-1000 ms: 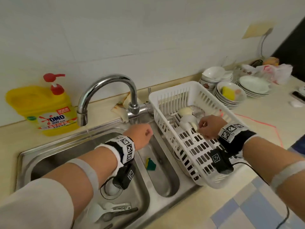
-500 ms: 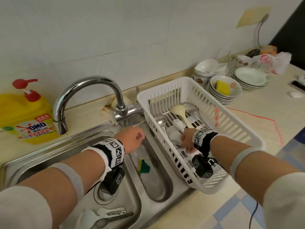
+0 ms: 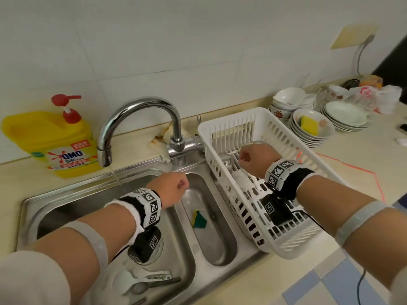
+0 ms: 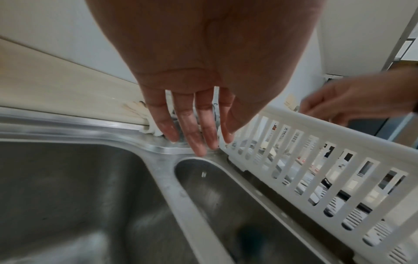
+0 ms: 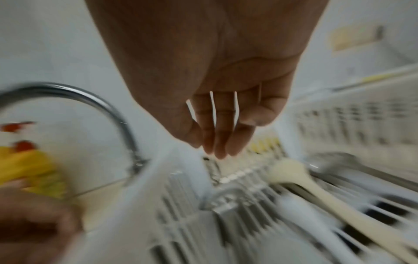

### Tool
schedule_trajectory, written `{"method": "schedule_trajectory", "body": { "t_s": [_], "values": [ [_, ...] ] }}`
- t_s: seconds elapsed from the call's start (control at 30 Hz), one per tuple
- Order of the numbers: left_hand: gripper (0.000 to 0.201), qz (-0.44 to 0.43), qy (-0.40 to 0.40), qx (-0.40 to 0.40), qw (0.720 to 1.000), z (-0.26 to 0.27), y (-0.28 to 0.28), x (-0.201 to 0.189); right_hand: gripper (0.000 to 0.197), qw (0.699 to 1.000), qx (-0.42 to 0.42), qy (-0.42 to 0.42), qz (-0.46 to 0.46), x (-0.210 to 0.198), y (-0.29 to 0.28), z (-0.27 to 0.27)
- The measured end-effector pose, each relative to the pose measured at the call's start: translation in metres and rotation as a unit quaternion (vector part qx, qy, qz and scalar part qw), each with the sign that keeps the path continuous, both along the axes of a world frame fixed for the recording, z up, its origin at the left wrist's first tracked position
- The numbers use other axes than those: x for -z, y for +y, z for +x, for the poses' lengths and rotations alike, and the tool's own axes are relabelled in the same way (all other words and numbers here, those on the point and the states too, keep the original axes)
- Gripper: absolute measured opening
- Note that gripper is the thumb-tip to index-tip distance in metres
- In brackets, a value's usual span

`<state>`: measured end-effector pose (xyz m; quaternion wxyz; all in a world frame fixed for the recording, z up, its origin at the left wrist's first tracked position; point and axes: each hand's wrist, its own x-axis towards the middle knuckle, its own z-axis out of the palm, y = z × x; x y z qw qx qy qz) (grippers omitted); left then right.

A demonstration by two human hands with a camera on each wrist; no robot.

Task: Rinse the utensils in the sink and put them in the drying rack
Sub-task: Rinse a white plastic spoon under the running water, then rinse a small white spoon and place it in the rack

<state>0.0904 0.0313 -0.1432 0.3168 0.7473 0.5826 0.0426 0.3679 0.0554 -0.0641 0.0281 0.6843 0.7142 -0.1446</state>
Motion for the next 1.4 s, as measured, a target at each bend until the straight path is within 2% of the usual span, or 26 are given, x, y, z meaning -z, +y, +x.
{"method": "schedule_trajectory", "body": {
  "t_s": [0.1,0.23,0.37,0.47,0.53,0.63,0.8,1.0,1.13,1.27,1.4],
  "values": [
    [0.013,-0.001,0.002,-0.022,1.0,-0.032,-0.017,0.006,0.011,0.991,-0.109,0.051,0.052,-0.023,-0.008,-0.061],
    [0.017,-0.016,0.016,-0.078,0.997,-0.085,-0.043,0.018,0.012,0.97,-0.23,0.078,-0.01,-0.008,-0.023,-0.147],
    [0.018,-0.054,0.031,-0.135,0.989,-0.147,-0.078,0.042,0.022,0.94,-0.316,0.049,-0.121,0.057,-0.037,-0.221],
    [0.02,-0.082,0.04,-0.178,0.98,-0.185,-0.101,0.061,0.024,0.917,-0.325,0.02,-0.232,0.117,-0.051,-0.259],
    [0.019,-0.097,0.037,-0.195,0.975,-0.201,-0.113,0.073,0.024,0.905,-0.327,-0.01,-0.273,0.154,-0.06,-0.275],
    [0.019,-0.12,0.033,-0.212,0.969,-0.211,-0.123,0.088,0.027,0.886,-0.339,-0.077,-0.306,0.201,-0.071,-0.285],
    [0.02,-0.146,0.019,-0.223,0.964,-0.21,-0.129,0.108,0.029,0.851,-0.331,-0.134,-0.385,0.262,-0.078,-0.285],
    [0.02,-0.146,-0.005,-0.243,0.959,-0.204,-0.131,0.118,0.027,0.821,-0.353,-0.176,-0.412,0.305,-0.088,-0.284],
    [0.021,-0.129,-0.007,-0.243,0.961,-0.204,-0.128,0.118,0.033,0.827,-0.346,-0.188,-0.401,0.322,-0.096,-0.282],
    [0.022,-0.131,-0.013,-0.244,0.961,-0.204,-0.122,0.119,0.025,0.843,-0.314,-0.173,-0.402,0.322,-0.096,-0.279],
    [0.021,-0.135,-0.018,-0.242,0.961,-0.201,-0.118,0.123,0.025,0.836,-0.309,-0.181,-0.415,0.322,-0.095,-0.275]
  ]
}}
